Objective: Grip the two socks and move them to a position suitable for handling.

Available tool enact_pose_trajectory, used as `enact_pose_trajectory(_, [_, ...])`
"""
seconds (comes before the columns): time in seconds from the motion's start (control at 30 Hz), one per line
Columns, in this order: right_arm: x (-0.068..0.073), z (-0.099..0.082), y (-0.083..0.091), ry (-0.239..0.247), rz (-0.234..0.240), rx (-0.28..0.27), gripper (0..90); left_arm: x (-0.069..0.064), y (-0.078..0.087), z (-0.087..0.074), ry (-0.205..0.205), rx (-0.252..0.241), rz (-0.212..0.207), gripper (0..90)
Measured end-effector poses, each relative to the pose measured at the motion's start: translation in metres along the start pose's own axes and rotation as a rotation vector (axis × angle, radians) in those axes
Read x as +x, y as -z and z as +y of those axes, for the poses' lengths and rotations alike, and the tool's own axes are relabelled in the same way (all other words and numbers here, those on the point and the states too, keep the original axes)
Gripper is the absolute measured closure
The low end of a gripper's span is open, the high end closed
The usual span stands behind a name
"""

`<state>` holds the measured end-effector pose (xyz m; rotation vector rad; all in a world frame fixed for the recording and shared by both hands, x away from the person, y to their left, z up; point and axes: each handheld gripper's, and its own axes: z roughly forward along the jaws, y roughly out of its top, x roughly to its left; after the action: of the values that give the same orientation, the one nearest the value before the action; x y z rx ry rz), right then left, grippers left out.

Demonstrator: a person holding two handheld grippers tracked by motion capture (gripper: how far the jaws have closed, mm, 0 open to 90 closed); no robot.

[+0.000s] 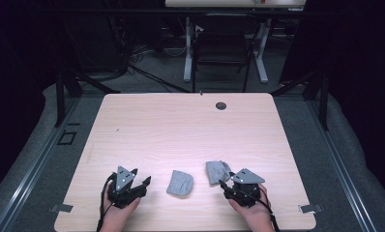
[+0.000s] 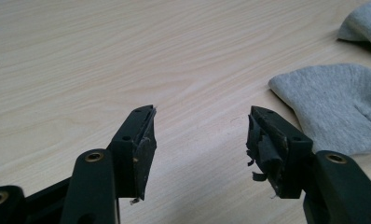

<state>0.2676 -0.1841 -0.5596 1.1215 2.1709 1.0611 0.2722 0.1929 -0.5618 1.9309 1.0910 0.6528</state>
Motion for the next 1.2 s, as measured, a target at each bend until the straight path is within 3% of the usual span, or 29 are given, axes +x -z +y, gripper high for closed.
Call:
enact_pose_trajectory(0.33, [0.000, 0.000, -0.001, -0.013, -0.026, 0.007, 52.9, -0.007, -0.002, 0.000, -0.002, -0.001, -0.016, 46.1])
enact_pose_trajectory(0.57, [0.001, 0.000, 0.001, -0.076, -0.083, 0.006, 51.8, -0.014, -0.004, 0.000, -0.005, 0.018, -0.026, 49.3])
enact_pose_trajectory(0.8, [-0.001, -0.001, 0.000, -0.100, -0.069, 0.001, 50.5, -0.020, -0.007, 0.003, 0.009, 0.020, -0.037, 54.2])
enact_pose_trajectory(1.2, [0.004, 0.001, 0.000, -0.082, -0.050, -0.017, 56.2, -0.042, -0.014, 0.013, -0.024, 0.053, -0.063, 65.1])
